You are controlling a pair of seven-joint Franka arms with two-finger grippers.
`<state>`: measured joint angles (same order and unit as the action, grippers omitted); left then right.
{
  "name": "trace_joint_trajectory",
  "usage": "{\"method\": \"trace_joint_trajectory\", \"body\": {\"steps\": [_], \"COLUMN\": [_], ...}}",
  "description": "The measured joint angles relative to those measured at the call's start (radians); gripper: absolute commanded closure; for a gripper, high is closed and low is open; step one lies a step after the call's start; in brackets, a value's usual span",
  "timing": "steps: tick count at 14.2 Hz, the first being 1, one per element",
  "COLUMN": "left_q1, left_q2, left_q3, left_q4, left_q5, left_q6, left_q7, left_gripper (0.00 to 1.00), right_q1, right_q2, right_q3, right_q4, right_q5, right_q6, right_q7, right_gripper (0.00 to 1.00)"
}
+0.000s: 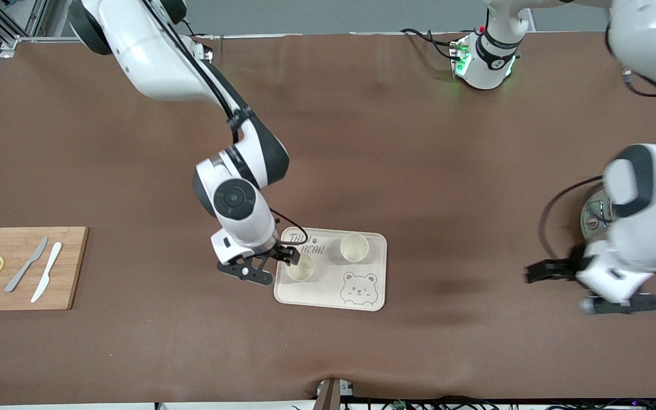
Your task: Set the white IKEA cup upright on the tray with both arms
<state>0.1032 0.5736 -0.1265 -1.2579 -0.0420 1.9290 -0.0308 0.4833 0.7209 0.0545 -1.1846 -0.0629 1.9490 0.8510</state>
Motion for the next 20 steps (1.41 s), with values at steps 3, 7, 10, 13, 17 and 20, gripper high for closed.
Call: {"method": "trace_joint_trajectory", "body": {"steps": [3,7,10,13,17,20], "left_q1": [0.030,0.019,-0.153,-0.214,-0.217,-0.226], "left_q2": [0.010,-0.002,-0.038,-0.081,-0.164,-0.228], "left_q3": [0.000,0.006,0.214,0.274,0.256,0.202], "left_q4": [-0.013,-0.010,-0.009,-0.009,-0.006,-0.006], "left_q5": [0.007,0.043,0.038,0.028,0.022,0.021], "left_q6": [0.001,0.003,-0.049,-0.112,-0.203,-0.283], "left_q7": [0.055,0.070,0.070,0.070,0.071,0.066], "left_gripper": [0.00,0.00,0.00,0.00,0.00,0.00], "right_q1": [-0.025,-0.106,-0.224,-0.357,-0.491,-0.573], "right_q2": [-0.153,-0.319,-0.427,-0.498,-0.505,-0.504], "right_q3": [-0.004,-0.008,-0.013,-0.016,-0.020,-0.022], "right_q4": [0.002,0.000,-0.021,-0.078,-0.155,-0.227], "right_q5": [0.039,0.046,0.062,0.079,0.082,0.082], "right_q6": [-0.217,-0.476,-0.590,-0.600,-0.538,-0.402], "right_q7": [-0.028,-0.170,-0.350,-0.516,-0.697,-0.816], "right_gripper": [0.00,0.00,0.00,0.00,0.00,0.00]}}
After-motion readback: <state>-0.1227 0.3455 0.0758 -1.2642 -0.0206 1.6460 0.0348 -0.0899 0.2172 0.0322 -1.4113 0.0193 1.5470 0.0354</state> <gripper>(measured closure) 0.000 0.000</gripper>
